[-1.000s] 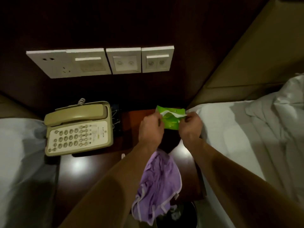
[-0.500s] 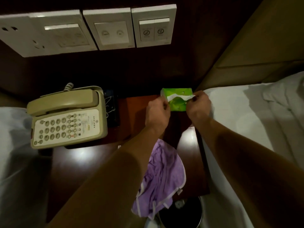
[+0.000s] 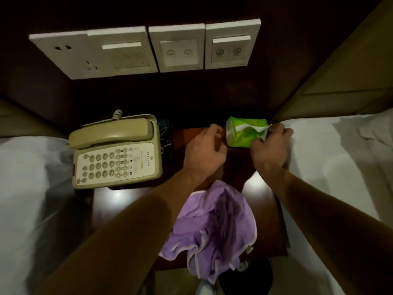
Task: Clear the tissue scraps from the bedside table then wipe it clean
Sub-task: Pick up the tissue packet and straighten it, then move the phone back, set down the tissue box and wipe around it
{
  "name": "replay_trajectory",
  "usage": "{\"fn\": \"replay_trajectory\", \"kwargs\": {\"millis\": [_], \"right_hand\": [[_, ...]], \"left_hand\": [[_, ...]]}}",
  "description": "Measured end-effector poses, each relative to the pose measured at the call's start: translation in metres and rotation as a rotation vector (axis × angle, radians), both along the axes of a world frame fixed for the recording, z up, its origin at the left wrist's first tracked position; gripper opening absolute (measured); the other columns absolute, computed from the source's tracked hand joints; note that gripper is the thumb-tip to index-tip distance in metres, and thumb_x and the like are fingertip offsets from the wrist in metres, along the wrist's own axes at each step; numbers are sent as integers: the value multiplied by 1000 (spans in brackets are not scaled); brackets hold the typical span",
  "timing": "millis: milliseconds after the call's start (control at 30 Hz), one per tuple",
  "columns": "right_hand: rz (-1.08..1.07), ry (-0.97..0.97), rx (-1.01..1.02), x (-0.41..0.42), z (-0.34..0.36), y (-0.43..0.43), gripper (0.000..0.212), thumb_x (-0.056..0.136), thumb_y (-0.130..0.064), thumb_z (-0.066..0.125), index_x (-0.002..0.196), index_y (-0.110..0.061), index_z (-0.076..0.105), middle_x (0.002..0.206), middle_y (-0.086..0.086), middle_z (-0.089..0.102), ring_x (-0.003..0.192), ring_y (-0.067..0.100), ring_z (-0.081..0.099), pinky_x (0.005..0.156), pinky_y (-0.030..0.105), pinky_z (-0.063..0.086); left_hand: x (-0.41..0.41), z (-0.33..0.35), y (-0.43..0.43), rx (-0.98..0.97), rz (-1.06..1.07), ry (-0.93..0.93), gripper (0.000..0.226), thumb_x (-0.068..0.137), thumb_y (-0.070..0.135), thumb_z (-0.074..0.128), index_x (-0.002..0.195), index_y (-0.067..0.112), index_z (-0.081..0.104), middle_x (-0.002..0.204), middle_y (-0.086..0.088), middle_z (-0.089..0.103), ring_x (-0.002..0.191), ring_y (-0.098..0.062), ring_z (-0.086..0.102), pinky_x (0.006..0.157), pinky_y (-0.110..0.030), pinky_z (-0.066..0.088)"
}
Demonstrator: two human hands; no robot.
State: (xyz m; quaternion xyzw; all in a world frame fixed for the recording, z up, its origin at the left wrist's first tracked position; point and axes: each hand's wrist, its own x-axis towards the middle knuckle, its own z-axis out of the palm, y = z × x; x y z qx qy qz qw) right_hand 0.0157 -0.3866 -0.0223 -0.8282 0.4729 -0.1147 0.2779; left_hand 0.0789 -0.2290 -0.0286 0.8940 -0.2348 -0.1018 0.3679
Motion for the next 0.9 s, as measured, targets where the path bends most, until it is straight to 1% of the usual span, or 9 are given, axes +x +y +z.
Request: {"fn": "replay_trajectory", "kwargs": {"millis": [167,267,333,433,500,600,700,800,900], "right_hand": [[15,-135,-53,19,17,47,35,82,-12,60,115,-11,49,129,14,42,103,40,57,75,41,46],[100,-199,85,33,25,89,32,84,-10,60,115,-10,54,127,15,47,106,33,55,85,37,45],[187,-253,244,43,23,121,31,83,-19,59,113,-16,59,117,10,54,100,29,59,91,42,50],[274,-232,448,61,26,161,39,93,-41,65,127,-24,57,116,3,58,96,15,61,87,36,53],[325,-184,549,72,30,184,53,94,-52,63,139,-27,50,124,0,56,101,11,59,86,29,49],[357,-127,673,85,36,209,64,82,-73,61,136,-43,47,129,-4,57,115,18,60,96,41,54],[330,-89,708,94,27,213,64,64,-89,61,117,-55,51,123,-5,61,110,23,65,93,48,57],[297,-139,804,94,34,214,51,69,-74,71,112,-51,57,123,2,63,99,23,71,79,46,63],[285,-155,840,95,37,213,39,85,-61,69,113,-37,57,120,4,64,95,20,71,67,33,59]], "left_hand": [[-7,44,57,-151,44,-163,27,90,25,66,117,25,65,104,13,65,76,-3,61,69,-31,55],[-3,63,120,-202,289,-251,31,90,21,71,120,20,65,112,8,61,98,-9,61,83,-28,51],[0,69,168,-171,542,-253,41,88,21,76,125,17,60,123,1,55,113,-15,53,96,-29,44],[0,51,228,-181,970,69,73,81,33,85,141,13,48,140,-9,45,120,-11,45,106,-29,39],[-3,36,254,-408,1164,446,97,68,55,90,144,14,45,141,-9,51,122,-15,55,107,-37,48],[-6,27,263,-703,1175,863,80,75,44,88,138,14,50,121,-6,70,109,-19,69,97,-41,56],[2,27,254,-828,1152,928,63,79,32,87,134,16,59,121,-6,74,110,-19,71,103,-40,54],[12,34,244,-967,1222,1022,59,79,23,88,131,17,61,115,-6,76,104,-20,72,89,-36,59],[8,34,237,-1061,1225,1095,54,80,20,87,129,17,64,111,-6,78,102,-21,74,79,-34,61]]}}
